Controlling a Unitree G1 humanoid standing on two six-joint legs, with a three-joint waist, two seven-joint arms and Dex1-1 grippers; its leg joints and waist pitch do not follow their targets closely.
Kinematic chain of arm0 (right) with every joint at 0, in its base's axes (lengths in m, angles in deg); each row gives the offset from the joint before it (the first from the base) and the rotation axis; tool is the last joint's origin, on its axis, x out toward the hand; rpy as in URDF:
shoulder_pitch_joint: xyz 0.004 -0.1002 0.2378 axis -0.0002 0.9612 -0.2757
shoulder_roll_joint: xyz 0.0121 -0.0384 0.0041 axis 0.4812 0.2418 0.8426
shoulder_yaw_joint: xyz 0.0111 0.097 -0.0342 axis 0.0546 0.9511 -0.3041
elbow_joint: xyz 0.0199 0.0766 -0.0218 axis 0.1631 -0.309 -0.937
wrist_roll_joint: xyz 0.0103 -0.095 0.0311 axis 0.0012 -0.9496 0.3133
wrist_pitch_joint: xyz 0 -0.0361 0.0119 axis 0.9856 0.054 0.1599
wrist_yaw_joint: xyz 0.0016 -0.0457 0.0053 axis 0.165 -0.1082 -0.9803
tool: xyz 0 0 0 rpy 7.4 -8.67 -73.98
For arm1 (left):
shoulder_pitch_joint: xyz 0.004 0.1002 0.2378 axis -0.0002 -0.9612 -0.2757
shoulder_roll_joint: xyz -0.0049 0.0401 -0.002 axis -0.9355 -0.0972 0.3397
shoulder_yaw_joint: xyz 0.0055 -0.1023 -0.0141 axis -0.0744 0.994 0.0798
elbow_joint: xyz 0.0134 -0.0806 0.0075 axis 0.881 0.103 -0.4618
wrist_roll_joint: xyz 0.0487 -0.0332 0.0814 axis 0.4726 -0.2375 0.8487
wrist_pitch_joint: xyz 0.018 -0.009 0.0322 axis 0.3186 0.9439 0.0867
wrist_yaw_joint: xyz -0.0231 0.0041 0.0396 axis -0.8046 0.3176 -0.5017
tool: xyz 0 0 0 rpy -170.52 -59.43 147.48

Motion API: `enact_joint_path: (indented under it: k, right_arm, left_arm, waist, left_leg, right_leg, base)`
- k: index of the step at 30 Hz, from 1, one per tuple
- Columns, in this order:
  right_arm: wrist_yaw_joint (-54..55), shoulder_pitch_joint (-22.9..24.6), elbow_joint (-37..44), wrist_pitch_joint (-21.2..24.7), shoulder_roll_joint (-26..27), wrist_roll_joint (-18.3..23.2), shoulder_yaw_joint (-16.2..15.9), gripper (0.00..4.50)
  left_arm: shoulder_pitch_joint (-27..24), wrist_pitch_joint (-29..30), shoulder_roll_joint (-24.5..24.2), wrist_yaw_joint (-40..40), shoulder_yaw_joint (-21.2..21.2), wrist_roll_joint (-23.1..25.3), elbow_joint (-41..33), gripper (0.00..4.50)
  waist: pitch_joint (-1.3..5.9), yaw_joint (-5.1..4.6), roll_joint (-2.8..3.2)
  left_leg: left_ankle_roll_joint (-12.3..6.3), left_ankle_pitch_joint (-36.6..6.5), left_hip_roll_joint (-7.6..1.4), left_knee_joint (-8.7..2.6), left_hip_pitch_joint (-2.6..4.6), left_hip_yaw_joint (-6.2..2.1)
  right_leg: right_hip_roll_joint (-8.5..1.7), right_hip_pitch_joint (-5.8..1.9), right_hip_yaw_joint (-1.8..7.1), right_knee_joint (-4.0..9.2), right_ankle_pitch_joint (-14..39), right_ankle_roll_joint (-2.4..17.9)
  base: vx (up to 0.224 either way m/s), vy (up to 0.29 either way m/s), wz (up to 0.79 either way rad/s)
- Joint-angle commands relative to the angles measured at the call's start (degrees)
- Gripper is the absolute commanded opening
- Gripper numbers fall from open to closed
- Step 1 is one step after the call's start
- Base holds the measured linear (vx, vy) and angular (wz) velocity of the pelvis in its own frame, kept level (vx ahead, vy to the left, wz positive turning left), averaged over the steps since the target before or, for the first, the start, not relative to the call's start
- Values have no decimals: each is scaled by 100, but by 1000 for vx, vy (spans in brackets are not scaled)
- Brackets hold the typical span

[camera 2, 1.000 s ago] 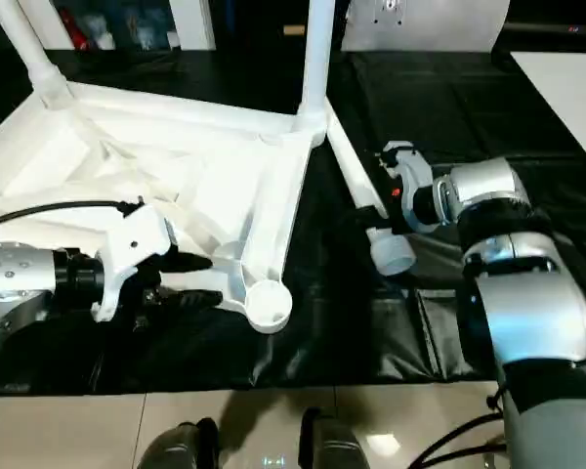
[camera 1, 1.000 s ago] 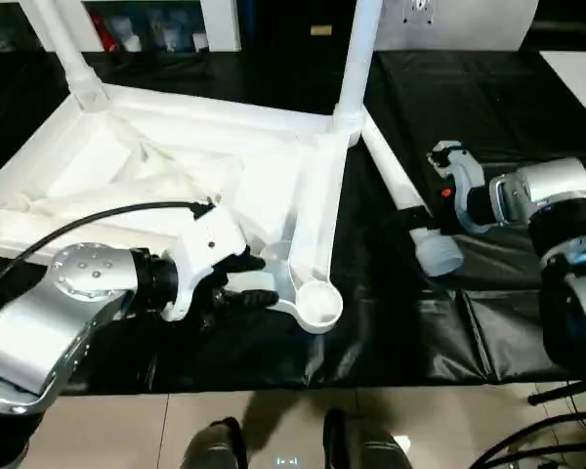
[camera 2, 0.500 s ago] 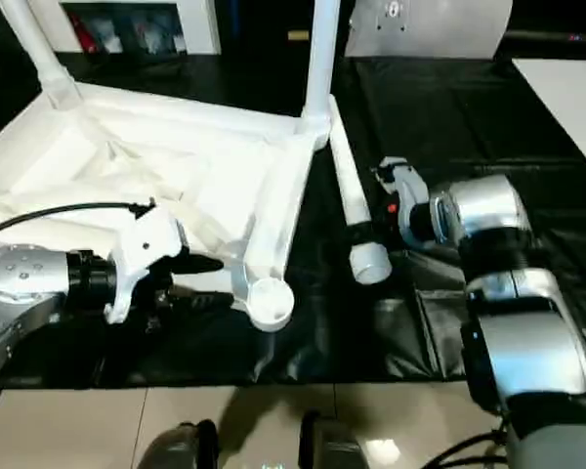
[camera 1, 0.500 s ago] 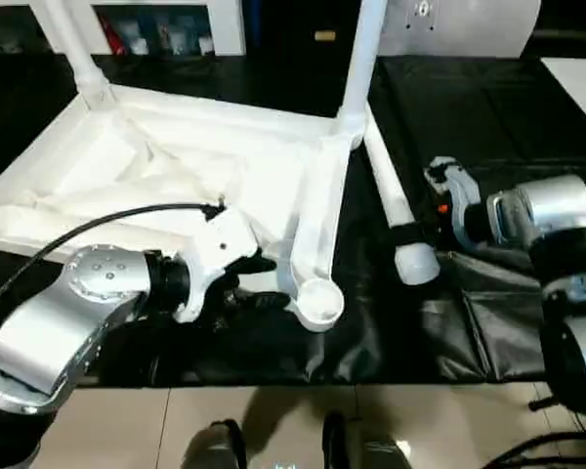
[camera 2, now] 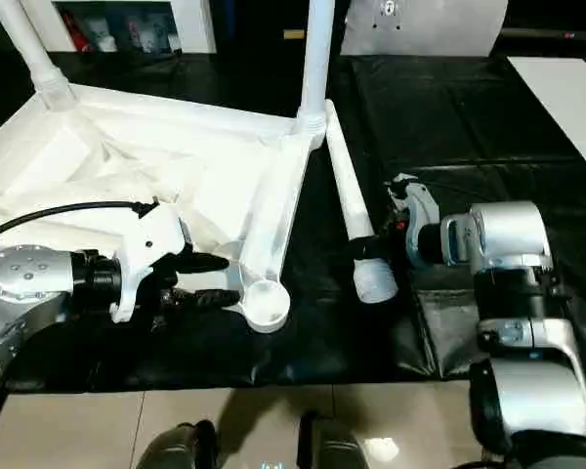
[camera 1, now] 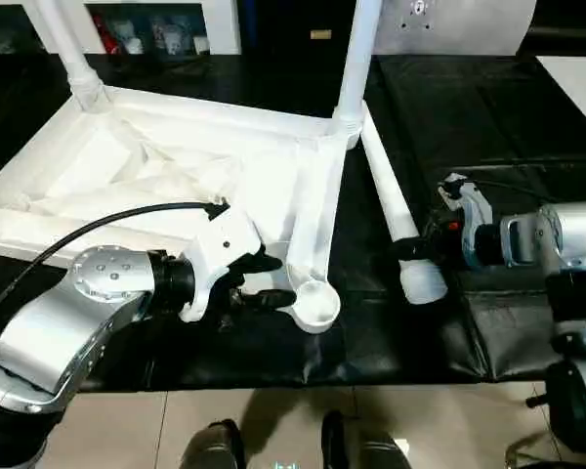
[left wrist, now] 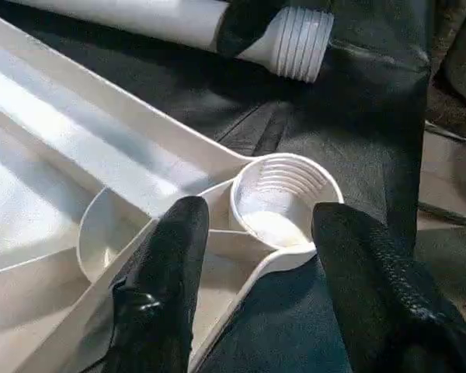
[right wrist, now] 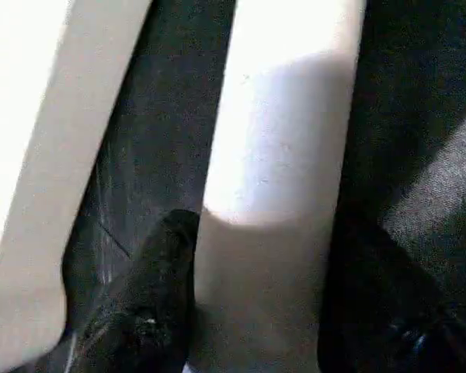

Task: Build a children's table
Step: Pick table leg

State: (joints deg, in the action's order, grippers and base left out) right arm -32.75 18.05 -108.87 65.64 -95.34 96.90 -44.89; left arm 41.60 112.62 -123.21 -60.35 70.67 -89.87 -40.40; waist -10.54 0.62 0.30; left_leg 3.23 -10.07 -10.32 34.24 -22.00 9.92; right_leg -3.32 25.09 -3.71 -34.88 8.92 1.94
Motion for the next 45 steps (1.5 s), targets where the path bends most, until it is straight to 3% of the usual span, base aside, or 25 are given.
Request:
enact_joint_path:
  k: [1, 4, 7, 14, 18, 19, 32, 34, 36, 38, 41, 45]
  right_arm:
    - [314, 169, 57, 143, 83, -35, 112, 210]
    - [661, 155, 326, 220, 230, -27, 613, 205]
    - [842, 195, 587, 183, 340, -36, 853, 197]
    - [1690, 301, 1362, -123, 901, 16, 1798, 191]
    - [1861, 456, 1714, -35, 1108, 66, 1919, 191]
    - [1874, 496, 1773, -5, 1133, 76, 1896, 191]
    - [2149, 547, 1967, -103, 1270, 166, 1966, 191]
    - [2228, 533, 1989, -237, 1313, 172, 2000, 191]
    - [2260, 660, 2409, -979, 1672, 378, 2159, 191]
    - [2269, 760, 2686, -1364, 1889, 535, 2264, 191]
    - [2265, 814, 2815, -1536, 1974, 659, 2312, 191]
    - [2308, 901, 3001, -1683, 2079, 839, 2349, 191]
  left_arm:
    - [31, -47, -2, 46, 33, -51, -11, 246]
    - [13, -39, -9, 70, 98, -87, -22, 246]
    - [15, -37, -14, 77, 118, -91, -22, 246]
    - [35, -26, 34, 132, 105, -119, -37, 246]
    - [36, -22, 29, 173, 70, -151, -53, 246]
    - [41, -23, 28, 174, 66, -155, -48, 246]
    - [75, -31, 20, 181, 56, -155, -18, 246]
    - [84, -43, 29, 187, 58, -151, 3, 246]
    - [46, -105, 198, 342, 101, -147, 28, 246]
    - [26, -158, 294, 460, 131, -149, 51, 246]
    - [30, -194, 331, 524, 149, -134, 86, 246]
    - [42, -227, 377, 578, 158, -112, 124, 246]
  waist:
    - [377, 23, 23]
    - [357, 6, 23]
    - [354, 6, 22]
    - [380, -8, 42]
    - [376, -10, 63]
    - [368, -5, 87]
    - [360, -19, 89]
    - [366, -16, 89]
    - [386, -15, 79]
    - [400, -19, 78]
    - [404, -30, 83]
    - [395, -27, 88]
  left_leg:
    - [-28, -1204, -196, -393, 105, -98]
    - [14, -1282, -189, -406, 115, -101]
    - [7, -1274, -184, -406, 117, -99]
    - [-39, -886, -176, -421, 92, -86]
    - [-96, -706, -160, -427, 79, -63]
    - [-109, -707, -160, -430, 80, -66]
    - [-76, -689, -155, -442, 82, -69]
    - [-76, -672, -152, -438, 78, -67]
    - [-99, -645, -163, -432, 79, -56]
    - [-146, -574, -174, -435, 69, -58]
    - [-200, -495, -159, -429, 77, -48]
    - [-186, -563, -148, -432, 72, -49]
  right_leg:
    - [-407, -325, 306, 517, 2431, 1053]
    - [-407, -310, 302, 529, 2557, 1006]
    - [-412, -308, 306, 534, 2587, 960]
    - [-398, -321, 311, 481, 2128, 988]
    - [-389, -340, 322, 453, 1729, 1096]
    - [-392, -338, 321, 456, 1729, 1081]
    - [-382, -345, 315, 462, 1757, 1042]
    - [-390, -350, 318, 458, 1737, 1043]
    - [-402, -342, 325, 454, 1706, 1031]
    - [-398, -345, 318, 433, 1559, 1009]
    - [-371, -345, 317, 425, 1402, 1067]
    - [-365, -345, 313, 437, 1564, 1015]
  base:
    - [0, 0, 0]
    - [0, 0, 0]
    - [0, 0, 0]
    - [0, 0, 0]
    - [0, 0, 0]
    - [0, 0, 0]
    - [0, 0, 0]
    - [0, 0, 0]
    - [0, 0, 0]
    - [0, 0, 0]
    - [0, 0, 0]
    - [0, 0, 0]
